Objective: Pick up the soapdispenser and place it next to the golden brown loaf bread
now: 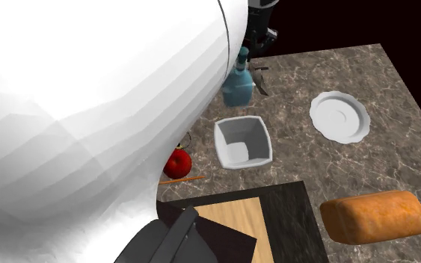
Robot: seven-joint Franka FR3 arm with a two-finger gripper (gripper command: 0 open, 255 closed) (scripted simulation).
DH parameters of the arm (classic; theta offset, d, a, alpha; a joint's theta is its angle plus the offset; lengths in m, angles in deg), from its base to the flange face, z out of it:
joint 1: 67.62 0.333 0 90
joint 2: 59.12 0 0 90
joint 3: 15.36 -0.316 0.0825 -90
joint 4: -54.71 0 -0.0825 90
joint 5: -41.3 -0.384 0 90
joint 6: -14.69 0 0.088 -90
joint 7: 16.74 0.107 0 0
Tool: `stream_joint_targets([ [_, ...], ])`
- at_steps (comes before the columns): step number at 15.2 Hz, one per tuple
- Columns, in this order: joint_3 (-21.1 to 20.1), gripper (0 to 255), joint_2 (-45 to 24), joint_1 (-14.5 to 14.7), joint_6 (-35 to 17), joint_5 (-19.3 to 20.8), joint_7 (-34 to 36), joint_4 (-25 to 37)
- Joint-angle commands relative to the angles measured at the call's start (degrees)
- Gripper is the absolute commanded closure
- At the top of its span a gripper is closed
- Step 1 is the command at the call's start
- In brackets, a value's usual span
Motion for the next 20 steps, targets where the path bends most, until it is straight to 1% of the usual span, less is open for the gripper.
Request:
stream_joint_targets([
  [1, 0.0, 255, 0.2, 0.0, 1.3, 0.0, 0.1, 1.1],
  [11, 0.0, 255, 0.2, -0.1, 8.9, 0.1, 0.4, 8.7],
  [20, 0.0, 255, -1.3, -0.3, 16.7, 0.1, 0.7, 18.0],
])
